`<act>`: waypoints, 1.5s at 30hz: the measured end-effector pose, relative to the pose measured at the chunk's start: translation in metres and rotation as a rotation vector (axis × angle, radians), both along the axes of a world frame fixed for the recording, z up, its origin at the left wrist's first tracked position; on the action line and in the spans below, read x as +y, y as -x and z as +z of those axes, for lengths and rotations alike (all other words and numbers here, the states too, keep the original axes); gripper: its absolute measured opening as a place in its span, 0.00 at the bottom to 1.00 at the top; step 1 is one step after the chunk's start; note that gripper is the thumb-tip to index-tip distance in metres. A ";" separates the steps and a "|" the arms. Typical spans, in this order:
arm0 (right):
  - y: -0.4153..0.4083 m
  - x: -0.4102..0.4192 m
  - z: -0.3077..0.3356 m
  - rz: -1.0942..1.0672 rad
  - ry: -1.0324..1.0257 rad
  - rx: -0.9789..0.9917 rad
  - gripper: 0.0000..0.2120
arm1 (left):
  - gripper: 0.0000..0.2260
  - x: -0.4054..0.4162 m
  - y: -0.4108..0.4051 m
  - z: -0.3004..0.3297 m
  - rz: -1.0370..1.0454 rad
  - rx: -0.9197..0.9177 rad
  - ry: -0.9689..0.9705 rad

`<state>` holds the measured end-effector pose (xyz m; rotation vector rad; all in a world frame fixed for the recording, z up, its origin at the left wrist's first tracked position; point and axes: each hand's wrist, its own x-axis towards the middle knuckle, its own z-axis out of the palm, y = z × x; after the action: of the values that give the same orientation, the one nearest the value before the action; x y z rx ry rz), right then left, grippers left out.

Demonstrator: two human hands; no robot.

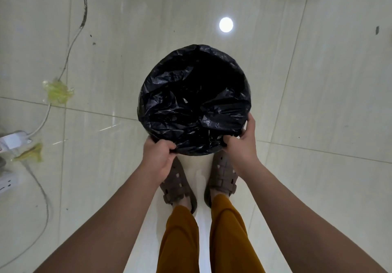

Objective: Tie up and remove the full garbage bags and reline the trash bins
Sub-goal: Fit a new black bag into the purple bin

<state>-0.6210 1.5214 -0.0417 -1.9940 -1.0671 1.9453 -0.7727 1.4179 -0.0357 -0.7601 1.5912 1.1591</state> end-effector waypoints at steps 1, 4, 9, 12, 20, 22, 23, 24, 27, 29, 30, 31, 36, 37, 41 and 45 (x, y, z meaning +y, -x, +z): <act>-0.002 0.002 -0.001 0.032 -0.031 -0.015 0.42 | 0.28 -0.002 0.000 0.000 -0.041 0.031 0.020; -0.007 0.006 0.003 0.179 -0.110 -0.032 0.42 | 0.26 -0.009 0.004 0.002 -0.260 0.140 0.092; -0.007 0.027 0.017 0.358 -0.245 -0.128 0.48 | 0.40 -0.006 0.020 0.015 -0.648 0.576 0.174; 0.005 0.042 0.024 0.541 -0.486 -0.205 0.47 | 0.35 0.008 0.034 0.021 -0.881 0.938 0.091; 0.027 0.081 0.004 0.646 -0.446 -0.071 0.43 | 0.34 0.039 0.070 0.002 -0.957 0.851 0.013; 0.022 0.086 -0.002 0.600 -0.292 -0.043 0.40 | 0.35 0.037 0.081 -0.003 -0.890 0.718 -0.021; 0.019 0.087 -0.004 0.580 -0.227 -0.027 0.39 | 0.36 0.036 0.085 -0.004 -0.877 0.671 -0.031; 0.016 0.086 -0.006 0.577 -0.202 -0.033 0.40 | 0.36 0.036 0.086 -0.004 -0.895 0.651 -0.037; 0.013 0.080 -0.001 0.677 -0.391 -0.173 0.47 | 0.41 0.038 0.085 0.003 -1.061 0.799 -0.044; 0.020 0.080 0.006 0.765 -0.561 -0.197 0.47 | 0.43 0.043 0.085 0.009 -1.234 0.964 -0.026; 0.024 0.082 0.008 0.842 -0.643 -0.199 0.47 | 0.43 0.047 0.086 0.009 -1.372 1.070 -0.013; 0.030 0.085 0.008 0.944 -0.719 -0.212 0.46 | 0.44 0.051 0.088 0.008 -1.539 1.165 0.010; 0.044 0.096 -0.006 1.190 -0.727 -0.467 0.36 | 0.45 0.055 0.093 -0.005 -1.960 1.141 0.390; 0.042 0.094 -0.007 1.159 -0.718 -0.485 0.35 | 0.44 0.053 0.093 -0.006 -1.941 1.140 0.418; 0.032 0.071 0.000 1.048 -0.795 -0.416 0.38 | 0.39 0.037 0.079 0.003 -1.834 1.384 0.107; 0.026 0.040 0.005 1.029 -0.788 -0.450 0.38 | 0.29 0.019 0.049 0.004 -1.827 1.305 0.086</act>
<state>-0.6471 1.5615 -0.0368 -1.4971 -2.7992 0.9022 -0.8215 1.4372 -0.0320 1.6096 2.1924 -0.0370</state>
